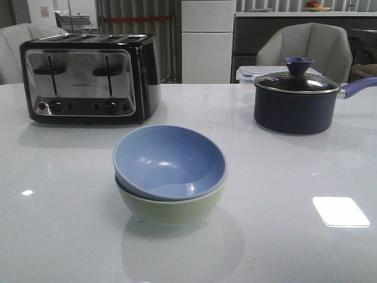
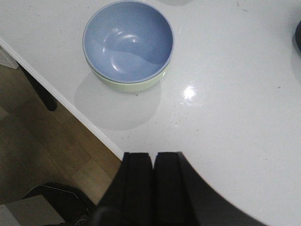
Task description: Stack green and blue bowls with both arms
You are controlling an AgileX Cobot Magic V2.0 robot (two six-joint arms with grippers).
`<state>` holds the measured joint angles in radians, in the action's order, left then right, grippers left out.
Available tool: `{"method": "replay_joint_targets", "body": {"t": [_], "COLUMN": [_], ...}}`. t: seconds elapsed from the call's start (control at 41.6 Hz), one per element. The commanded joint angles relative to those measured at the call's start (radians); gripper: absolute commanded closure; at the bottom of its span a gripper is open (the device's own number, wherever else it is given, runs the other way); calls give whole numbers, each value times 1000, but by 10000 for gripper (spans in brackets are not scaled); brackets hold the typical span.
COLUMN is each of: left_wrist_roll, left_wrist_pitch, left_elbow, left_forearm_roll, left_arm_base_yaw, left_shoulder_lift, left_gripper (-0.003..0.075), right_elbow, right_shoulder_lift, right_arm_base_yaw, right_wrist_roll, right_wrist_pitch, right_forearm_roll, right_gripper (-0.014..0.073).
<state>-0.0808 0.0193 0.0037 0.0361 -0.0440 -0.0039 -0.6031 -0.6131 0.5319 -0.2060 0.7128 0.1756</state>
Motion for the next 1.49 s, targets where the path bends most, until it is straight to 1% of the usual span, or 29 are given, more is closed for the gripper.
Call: {"method": "replay_joint_targets", "body": {"t": [0.0,0.529,0.601,0.673,0.818,0.866,0.938,1.01,1.082,1.226,1.274,1.467], "left_wrist_roll": [9,9,9,9,9,9,9,9,9,9,9,9], "left_wrist_pitch": [90,90,90,90,90,90,90,90,90,90,90,90], "left_elbow": [4,4,4,4,4,4,4,4,4,4,4,4], "left_forearm_roll": [10,10,10,10,10,10,10,10,10,10,10,10], "left_arm_base_yaw": [-2,-2,-2,-2,-2,-2,-2,-2,-2,-2,-2,-2], "left_shoulder_lift": [-20,-20,-20,-20,-20,-20,-20,-20,-20,-20,-20,-20], "left_gripper": [627,627,627,627,627,627,627,627,627,627,627,627], "right_elbow": [-27,-25,-11,36,206,272,363,447,510,607,630,627], "right_shoulder_lift": [4,18,49,105,283,344,428,511,576,642,644,643], "right_arm_base_yaw": [-7,-5,-48,-146,-357,-412,-466,-495,-499,-499,-499,-499], "right_wrist_roll": [0,0,-5,-5,-5,-5,-5,-5,-5,-5,-5,-5], "right_wrist_pitch": [-65,-66,-80,-128,-316,-385,-468,-519,-552,-624,-659,-650], "right_forearm_roll": [6,0,-34,-57,-74,-74,-74,-73,-73,-66,-66,-66], "right_gripper": [535,535,535,535,535,535,535,535,535,535,535,535]}}
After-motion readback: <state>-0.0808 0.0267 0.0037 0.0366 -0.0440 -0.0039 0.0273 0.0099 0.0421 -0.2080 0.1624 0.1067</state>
